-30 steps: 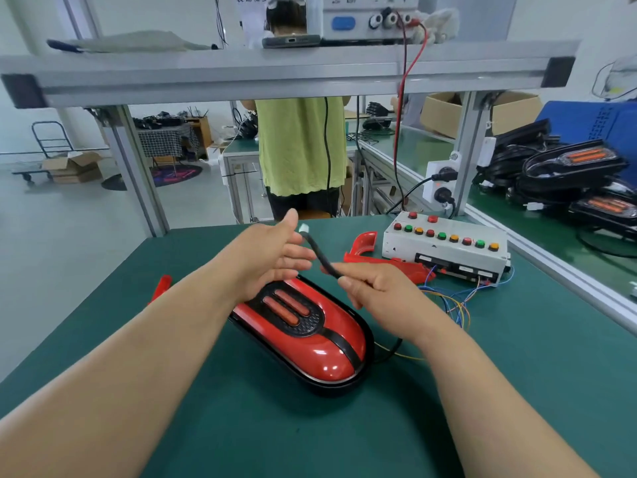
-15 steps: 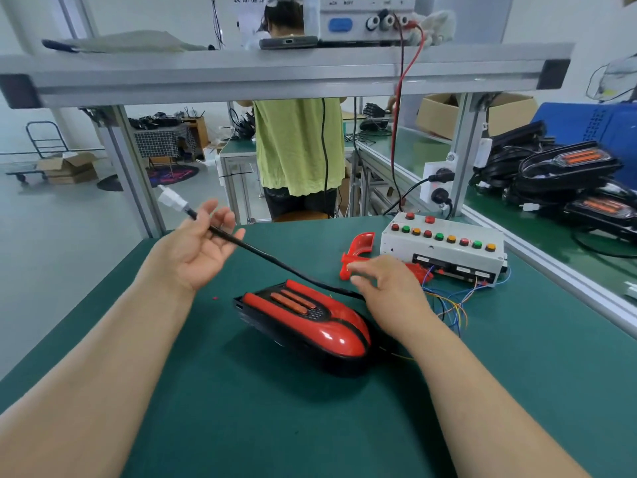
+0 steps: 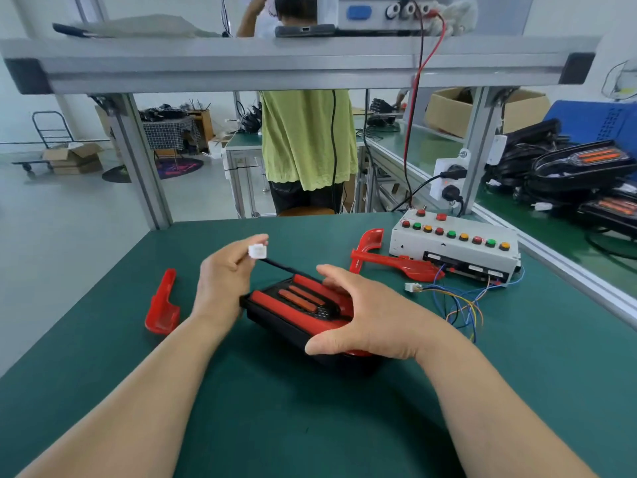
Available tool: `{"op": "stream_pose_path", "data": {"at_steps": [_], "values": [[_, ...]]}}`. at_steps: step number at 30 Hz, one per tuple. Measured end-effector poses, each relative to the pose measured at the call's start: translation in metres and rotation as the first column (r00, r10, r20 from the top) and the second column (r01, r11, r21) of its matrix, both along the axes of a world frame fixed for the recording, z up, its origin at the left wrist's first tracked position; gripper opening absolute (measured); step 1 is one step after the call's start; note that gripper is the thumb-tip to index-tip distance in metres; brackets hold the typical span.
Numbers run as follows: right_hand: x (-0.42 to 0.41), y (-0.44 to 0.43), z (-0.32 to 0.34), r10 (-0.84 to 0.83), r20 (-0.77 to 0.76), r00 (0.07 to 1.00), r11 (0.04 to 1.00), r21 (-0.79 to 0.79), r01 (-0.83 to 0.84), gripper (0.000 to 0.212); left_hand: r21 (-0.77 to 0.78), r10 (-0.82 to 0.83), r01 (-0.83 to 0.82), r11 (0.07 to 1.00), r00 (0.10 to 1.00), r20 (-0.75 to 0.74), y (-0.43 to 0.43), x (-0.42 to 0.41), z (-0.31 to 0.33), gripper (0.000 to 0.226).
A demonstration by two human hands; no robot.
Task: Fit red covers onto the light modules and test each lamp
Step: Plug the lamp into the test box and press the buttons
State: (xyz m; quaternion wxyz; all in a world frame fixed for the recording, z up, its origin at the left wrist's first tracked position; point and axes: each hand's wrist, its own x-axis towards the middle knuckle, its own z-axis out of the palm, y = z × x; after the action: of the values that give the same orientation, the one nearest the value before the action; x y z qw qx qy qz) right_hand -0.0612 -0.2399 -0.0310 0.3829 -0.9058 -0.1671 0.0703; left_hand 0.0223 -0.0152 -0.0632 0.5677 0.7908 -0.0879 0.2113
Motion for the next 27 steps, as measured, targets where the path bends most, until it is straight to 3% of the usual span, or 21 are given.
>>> {"op": "stream_pose_path", "data": {"at_steps": [3, 7, 11, 13, 16, 20, 23, 27], "values": [[-0.003, -0.006, 0.003, 0.093, -0.04, 0.995, 0.995, -0.016, -0.094, 0.114, 0.18, 0.059, -0.047, 0.982, 0.996, -0.063, 0.0, 0.006, -0.003, 0.022], [-0.006, -0.007, 0.011, 0.135, -0.056, 0.989, 0.99, -0.038, -0.138, 0.095, 0.35, 0.094, -0.073, 0.934, 0.995, -0.042, 0.002, 0.006, 0.001, 0.018], [0.004, -0.013, 0.014, -0.224, 0.117, 0.967, 0.968, 0.142, 0.207, 0.037, 0.359, -0.037, 0.029, 0.933, 0.999, 0.015, -0.001, -0.001, 0.008, 0.037], [0.015, -0.021, 0.018, -0.396, 0.257, 0.881, 0.916, 0.052, 0.397, 0.023, 0.324, -0.09, 0.079, 0.943, 0.996, 0.019, -0.004, -0.004, 0.01, 0.044], [0.031, -0.039, 0.023, -0.438, 0.321, 0.839, 0.812, -0.258, 0.523, 0.024, 0.301, -0.119, 0.109, 0.947, 0.993, 0.015, -0.006, -0.003, 0.01, 0.057], [0.045, -0.064, 0.019, -0.487, 0.22, 0.845, 0.677, -0.516, 0.525, 0.026, 0.259, -0.154, 0.15, 0.954, 0.988, -0.004, -0.007, 0.0, 0.008, 0.051], [0.05, -0.073, 0.003, -0.52, 0.152, 0.84, 0.64, -0.582, 0.501, 0.044, 0.224, -0.181, 0.184, 0.957, 0.983, -0.036, -0.008, 0.0, 0.008, 0.02], [0.046, -0.071, -0.015, -0.558, 0.215, 0.802, 0.638, -0.507, 0.58, 0.037, 0.19, -0.211, 0.213, 0.959, 0.977, -0.028, -0.016, -0.004, 0.008, 0.024]]}}
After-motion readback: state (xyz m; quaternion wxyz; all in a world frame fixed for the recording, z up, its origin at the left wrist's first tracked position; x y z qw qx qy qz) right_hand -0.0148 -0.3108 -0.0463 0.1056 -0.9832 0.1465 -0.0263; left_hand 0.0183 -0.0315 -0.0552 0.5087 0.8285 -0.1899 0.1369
